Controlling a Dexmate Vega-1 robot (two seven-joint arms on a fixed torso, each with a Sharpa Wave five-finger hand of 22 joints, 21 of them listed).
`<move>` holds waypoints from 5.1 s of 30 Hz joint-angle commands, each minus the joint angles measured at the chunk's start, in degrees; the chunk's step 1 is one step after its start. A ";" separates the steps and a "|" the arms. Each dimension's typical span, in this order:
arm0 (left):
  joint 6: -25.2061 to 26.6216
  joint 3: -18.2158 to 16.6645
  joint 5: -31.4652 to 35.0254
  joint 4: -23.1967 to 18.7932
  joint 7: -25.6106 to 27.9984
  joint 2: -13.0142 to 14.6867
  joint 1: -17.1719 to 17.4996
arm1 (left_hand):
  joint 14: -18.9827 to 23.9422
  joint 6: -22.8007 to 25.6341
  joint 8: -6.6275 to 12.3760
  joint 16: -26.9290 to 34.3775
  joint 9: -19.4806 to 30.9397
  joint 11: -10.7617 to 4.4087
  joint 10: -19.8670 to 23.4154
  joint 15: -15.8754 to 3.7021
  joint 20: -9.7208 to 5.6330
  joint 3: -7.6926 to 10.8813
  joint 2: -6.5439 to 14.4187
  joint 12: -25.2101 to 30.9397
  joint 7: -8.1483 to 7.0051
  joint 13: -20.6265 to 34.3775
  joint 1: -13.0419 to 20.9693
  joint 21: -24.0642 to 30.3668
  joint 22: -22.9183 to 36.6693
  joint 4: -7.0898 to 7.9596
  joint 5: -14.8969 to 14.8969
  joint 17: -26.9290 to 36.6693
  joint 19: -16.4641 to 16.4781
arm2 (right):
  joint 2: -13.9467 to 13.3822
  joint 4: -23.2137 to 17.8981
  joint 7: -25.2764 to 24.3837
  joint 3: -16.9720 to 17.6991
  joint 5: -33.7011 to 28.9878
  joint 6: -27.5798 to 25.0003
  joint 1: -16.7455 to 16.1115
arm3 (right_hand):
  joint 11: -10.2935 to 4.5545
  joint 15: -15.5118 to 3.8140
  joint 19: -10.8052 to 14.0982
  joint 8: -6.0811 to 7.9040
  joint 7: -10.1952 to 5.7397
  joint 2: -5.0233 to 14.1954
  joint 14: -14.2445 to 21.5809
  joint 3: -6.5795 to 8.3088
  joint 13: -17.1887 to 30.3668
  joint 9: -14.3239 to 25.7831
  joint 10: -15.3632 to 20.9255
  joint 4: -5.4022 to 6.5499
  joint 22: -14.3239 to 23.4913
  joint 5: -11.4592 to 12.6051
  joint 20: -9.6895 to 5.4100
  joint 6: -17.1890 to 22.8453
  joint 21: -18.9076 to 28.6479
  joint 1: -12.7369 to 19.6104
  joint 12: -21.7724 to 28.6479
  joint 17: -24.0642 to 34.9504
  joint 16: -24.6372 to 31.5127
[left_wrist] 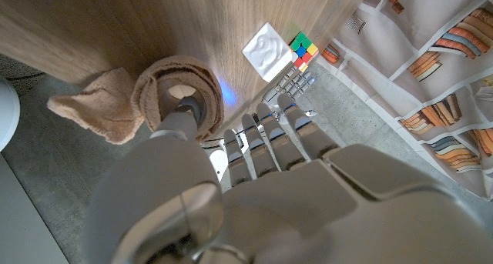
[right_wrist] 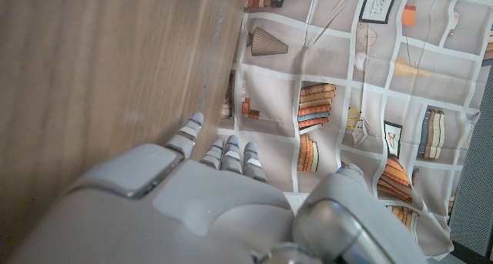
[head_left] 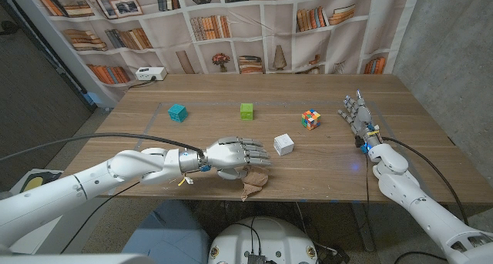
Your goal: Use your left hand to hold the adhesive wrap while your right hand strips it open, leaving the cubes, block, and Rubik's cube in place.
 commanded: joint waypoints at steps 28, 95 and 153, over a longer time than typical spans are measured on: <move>-2.20 2.98 0.56 1.70 -3.19 -3.12 -3.51 | 6.71 6.04 1.41 0.92 0.01 -0.22 7.96 -1.48 0.91 1.03 -0.69 2.21 0.69 0.81 -0.50 1.01 0.53 0.59 -0.04 0.51 0.32 | 0.09 1.45 1.11 0.89 1.14 0.68 -0.13 | -0.08 -0.34 0.17 -0.05 -0.37 0.47 -0.13 0.08 0.13 0.14 -0.02 -0.44 0.06 -0.16 0.48 0.37 0.12 -0.03 0.16 0.15 0.29; 0.07 4.36 0.44 2.86 -1.73 -3.45 -1.49 | 14.64 31.37 12.90 5.27 3.30 -3.65 24.63 -2.57 1.37 -0.46 2.03 8.92 3.63 6.26 6.32 3.05 0.73 -0.89 0.37 4.98 0.36 | 0.47 1.70 0.98 0.96 1.07 1.54 -0.30 | -0.32 -0.82 0.62 0.15 -0.58 0.51 1.18 0.00 0.15 0.14 0.73 -0.68 0.06 -0.18 0.46 1.28 0.15 -0.03 0.28 0.08 0.52; 20.22 1.22 -3.16 6.46 16.91 -8.13 4.14 | 19.29 19.91 31.18 13.25 22.30 -4.05 18.46 -2.36 2.82 -7.87 4.78 29.81 1.29 34.01 25.62 6.81 2.38 1.06 1.02 23.66 -2.01 | 1.24 2.28 1.06 1.00 1.21 1.65 1.52 | -0.37 -0.82 0.75 0.05 -0.75 0.66 1.42 -0.03 0.15 0.14 0.80 -0.79 0.06 -0.17 0.33 1.33 0.14 -0.06 0.22 0.06 0.47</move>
